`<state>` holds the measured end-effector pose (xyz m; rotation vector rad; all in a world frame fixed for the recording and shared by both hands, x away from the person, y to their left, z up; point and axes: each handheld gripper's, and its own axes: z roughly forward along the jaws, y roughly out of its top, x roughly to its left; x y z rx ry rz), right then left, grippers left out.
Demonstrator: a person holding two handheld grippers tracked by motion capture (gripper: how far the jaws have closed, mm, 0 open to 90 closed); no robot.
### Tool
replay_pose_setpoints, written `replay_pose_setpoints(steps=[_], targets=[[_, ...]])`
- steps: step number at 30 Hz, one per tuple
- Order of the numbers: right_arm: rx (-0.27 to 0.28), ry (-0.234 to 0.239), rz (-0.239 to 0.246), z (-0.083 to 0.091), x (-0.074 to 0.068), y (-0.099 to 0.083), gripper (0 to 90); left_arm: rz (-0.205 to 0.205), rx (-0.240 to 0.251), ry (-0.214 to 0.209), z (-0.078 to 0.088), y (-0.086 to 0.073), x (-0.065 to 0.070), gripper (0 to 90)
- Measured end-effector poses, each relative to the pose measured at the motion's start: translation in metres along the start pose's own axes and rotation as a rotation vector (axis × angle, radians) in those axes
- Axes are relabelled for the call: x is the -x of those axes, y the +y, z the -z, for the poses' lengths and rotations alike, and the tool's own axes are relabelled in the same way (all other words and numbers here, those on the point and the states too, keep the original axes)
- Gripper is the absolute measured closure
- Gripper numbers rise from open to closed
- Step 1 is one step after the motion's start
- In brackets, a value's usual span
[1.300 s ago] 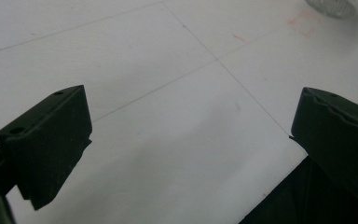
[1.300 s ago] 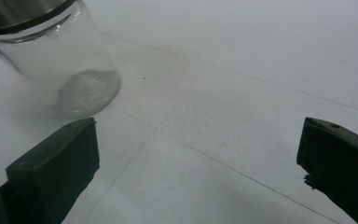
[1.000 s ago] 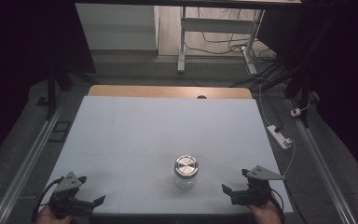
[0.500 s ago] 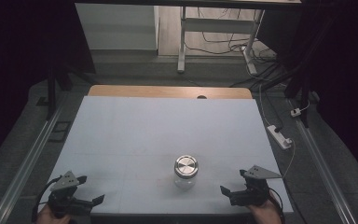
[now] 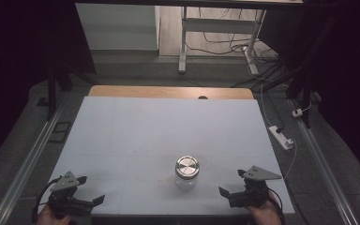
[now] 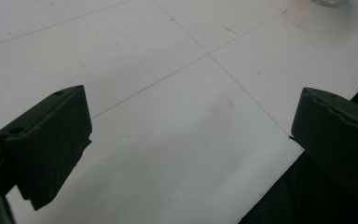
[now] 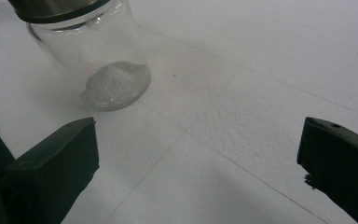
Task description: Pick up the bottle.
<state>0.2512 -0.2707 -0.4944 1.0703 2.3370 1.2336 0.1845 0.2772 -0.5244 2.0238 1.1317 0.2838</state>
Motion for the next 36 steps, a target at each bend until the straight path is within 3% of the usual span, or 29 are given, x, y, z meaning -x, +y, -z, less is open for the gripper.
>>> replay_pose_setpoints(steps=[13, 18, 27, 36], targets=[[0.017, 0.066, 0.054, -0.008, -0.013, 0.007, 0.0, -0.001, -0.003, 0.006, 0.000, 0.000, 0.000, 0.0], [0.033, 0.096, 0.042, -0.012, -0.016, 0.010, 0.0, 0.002, -0.003, 0.010, 0.000, 0.000, 0.000, 0.0], [0.037, 0.158, 0.069, -0.023, -0.023, 0.017, 0.0, 0.015, 0.001, 0.016, 0.000, 0.000, -0.001, 0.0], [0.006, 0.201, 0.094, -0.037, -0.033, 0.023, 0.0, 0.017, 0.000, 0.010, 0.000, 0.000, -0.001, 0.0]])
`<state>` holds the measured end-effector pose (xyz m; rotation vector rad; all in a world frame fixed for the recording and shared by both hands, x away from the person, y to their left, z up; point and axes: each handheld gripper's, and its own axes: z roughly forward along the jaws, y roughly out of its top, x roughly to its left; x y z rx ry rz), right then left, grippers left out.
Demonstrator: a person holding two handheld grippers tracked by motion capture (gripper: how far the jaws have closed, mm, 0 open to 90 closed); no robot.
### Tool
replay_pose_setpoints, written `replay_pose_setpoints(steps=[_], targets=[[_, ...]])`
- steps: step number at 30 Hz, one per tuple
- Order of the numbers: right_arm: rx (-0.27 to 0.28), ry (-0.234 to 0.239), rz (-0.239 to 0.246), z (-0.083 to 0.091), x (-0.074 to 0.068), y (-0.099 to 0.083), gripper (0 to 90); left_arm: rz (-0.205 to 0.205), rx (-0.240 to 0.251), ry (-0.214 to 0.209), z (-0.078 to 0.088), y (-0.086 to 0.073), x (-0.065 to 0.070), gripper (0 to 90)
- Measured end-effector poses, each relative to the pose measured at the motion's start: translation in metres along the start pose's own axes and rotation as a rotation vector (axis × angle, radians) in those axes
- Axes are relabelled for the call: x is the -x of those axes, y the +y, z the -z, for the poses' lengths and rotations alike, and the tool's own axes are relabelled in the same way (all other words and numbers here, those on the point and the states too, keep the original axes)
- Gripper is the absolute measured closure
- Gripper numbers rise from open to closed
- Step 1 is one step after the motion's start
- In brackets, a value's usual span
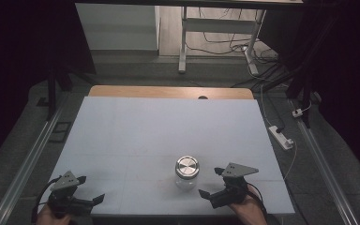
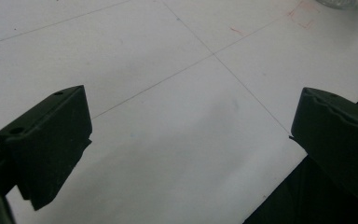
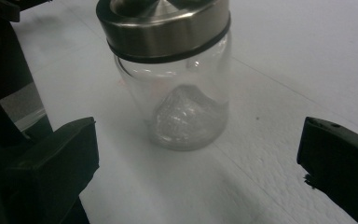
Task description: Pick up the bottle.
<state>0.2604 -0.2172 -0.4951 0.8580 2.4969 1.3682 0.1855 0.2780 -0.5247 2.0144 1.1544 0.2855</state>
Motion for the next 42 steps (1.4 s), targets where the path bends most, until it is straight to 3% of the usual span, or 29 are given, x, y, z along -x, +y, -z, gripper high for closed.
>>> replay_pose_setpoints(steps=[5, 14, 23, 34, 42], targets=[[-0.023, 0.020, -0.006, -0.008, -0.001, 0.003, 0.0, -0.001, -0.002, 0.000, 0.000, 0.000, 0.000, 0.0], [-0.060, 0.005, -0.021, -0.020, -0.003, 0.008, 0.0, -0.006, -0.006, -0.003, -0.001, 0.000, 0.000, 0.0], [-0.092, 0.006, 0.008, -0.037, -0.007, 0.015, 0.0, -0.006, -0.010, -0.006, -0.001, 0.000, 0.001, 0.0], [-0.095, 0.020, 0.048, -0.055, -0.010, 0.021, 0.0, -0.008, -0.011, -0.009, -0.001, 0.000, 0.001, 0.0], [-0.102, 0.005, 0.080, -0.069, -0.012, 0.025, 0.0, -0.015, -0.013, -0.010, -0.002, 0.001, 0.001, 0.0]])
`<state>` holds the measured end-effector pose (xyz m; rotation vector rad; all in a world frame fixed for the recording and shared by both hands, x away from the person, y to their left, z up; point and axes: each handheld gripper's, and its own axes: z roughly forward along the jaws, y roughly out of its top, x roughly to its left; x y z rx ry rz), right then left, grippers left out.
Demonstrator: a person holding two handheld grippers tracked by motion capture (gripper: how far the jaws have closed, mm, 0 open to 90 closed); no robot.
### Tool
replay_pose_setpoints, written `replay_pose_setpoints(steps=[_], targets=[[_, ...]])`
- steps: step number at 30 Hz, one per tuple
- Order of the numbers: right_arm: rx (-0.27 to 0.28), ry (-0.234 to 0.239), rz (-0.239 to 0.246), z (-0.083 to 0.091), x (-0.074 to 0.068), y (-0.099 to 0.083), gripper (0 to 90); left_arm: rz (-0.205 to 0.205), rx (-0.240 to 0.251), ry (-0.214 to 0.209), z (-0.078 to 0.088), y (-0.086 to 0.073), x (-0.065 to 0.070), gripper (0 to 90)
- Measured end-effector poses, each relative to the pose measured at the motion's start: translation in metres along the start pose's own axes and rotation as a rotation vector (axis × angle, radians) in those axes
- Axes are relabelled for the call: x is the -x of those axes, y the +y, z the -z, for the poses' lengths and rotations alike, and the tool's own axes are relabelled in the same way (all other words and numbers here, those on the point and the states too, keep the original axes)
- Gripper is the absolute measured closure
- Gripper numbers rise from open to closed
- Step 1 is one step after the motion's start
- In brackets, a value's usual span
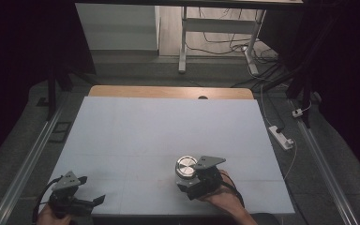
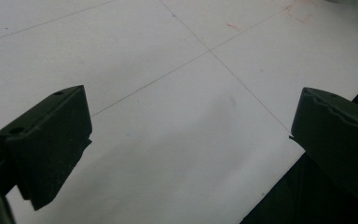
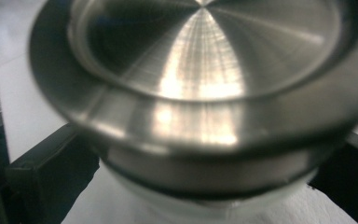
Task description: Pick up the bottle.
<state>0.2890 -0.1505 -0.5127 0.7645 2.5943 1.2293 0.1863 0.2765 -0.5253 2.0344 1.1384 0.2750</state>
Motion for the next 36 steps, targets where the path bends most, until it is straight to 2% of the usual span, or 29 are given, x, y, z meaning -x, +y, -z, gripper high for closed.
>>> replay_pose_setpoints(steps=[4, 7, 10, 11, 15, 22, 28, 36], targets=[[0.012, -0.001, 0.011, -0.003, 0.000, -0.001, 4.7, -0.003, -0.003, -0.003, 0.000, 0.000, 0.000, 0.0], [0.040, -0.001, 0.013, -0.003, 0.001, -0.001, 12.1, -0.007, -0.005, -0.001, 0.000, 0.000, 0.001, 0.0], [0.052, -0.012, 0.038, -0.002, 0.000, -0.001, 13.8, -0.008, -0.006, -0.002, 0.000, 0.000, 0.001, 0.0], [0.056, -0.035, 0.069, -0.001, -0.003, -0.001, 14.7, -0.010, -0.006, -0.004, 0.000, 0.000, 0.001, 0.0], [0.061, -0.045, 0.078, 0.000, -0.004, -0.001, 15.0, -0.012, -0.005, -0.003, 0.000, 0.000, 0.001, 0.0], [0.055, -0.052, 0.077, 0.001, -0.006, 0.000, 15.1, -0.014, -0.002, -0.006, 0.000, 0.000, 0.001, 0.0], [0.077, -0.038, 0.073, 0.006, -0.006, 0.005, 15.1, -0.013, -0.003, -0.003, 0.000, 0.000, 0.001, 0.0], [0.091, -0.035, 0.045, 0.013, -0.003, 0.015, 15.1, -0.009, 0.000, -0.008, 0.000, 0.000, 0.000, 0.0]])
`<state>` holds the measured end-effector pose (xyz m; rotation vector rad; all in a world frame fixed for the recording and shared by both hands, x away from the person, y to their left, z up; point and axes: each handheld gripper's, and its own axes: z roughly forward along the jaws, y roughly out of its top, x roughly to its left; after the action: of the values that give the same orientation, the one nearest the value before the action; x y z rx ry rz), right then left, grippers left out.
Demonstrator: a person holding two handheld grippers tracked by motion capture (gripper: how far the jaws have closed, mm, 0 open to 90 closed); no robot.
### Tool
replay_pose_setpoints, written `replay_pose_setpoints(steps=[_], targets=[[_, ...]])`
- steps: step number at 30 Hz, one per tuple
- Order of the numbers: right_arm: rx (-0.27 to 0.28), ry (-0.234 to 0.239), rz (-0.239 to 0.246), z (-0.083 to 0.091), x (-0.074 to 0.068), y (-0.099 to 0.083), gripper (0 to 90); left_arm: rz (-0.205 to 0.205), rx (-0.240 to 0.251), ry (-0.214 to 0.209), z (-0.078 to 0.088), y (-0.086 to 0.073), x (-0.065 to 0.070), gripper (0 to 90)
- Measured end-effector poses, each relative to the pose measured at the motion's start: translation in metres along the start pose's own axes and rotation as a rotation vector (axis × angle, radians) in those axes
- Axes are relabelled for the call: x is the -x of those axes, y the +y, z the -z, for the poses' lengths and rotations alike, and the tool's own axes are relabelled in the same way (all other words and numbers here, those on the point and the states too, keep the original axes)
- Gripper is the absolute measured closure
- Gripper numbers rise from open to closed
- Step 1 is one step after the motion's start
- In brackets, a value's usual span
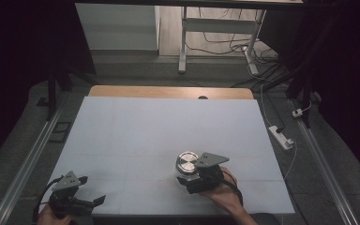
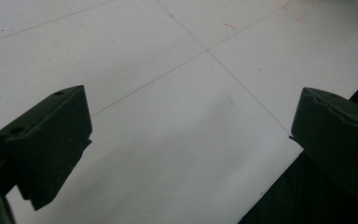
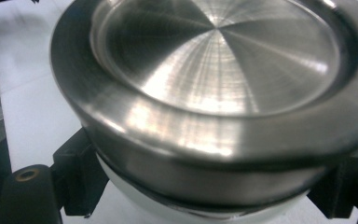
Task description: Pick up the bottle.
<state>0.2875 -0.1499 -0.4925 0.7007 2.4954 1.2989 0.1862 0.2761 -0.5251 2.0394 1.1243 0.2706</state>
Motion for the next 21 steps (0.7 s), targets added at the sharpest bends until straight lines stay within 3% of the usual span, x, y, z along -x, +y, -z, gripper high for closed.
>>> replay_pose_setpoints(steps=[12, 21], targets=[[0.002, 0.020, 0.001, -0.004, 0.003, 0.019, 15.1, -0.001, -0.001, 0.000, 0.000, 0.000, 0.000, 0.0], [0.015, 0.039, 0.011, -0.019, 0.003, 0.038, 15.1, 0.002, 0.003, -0.002, 0.000, 0.000, 0.000, 0.0]])
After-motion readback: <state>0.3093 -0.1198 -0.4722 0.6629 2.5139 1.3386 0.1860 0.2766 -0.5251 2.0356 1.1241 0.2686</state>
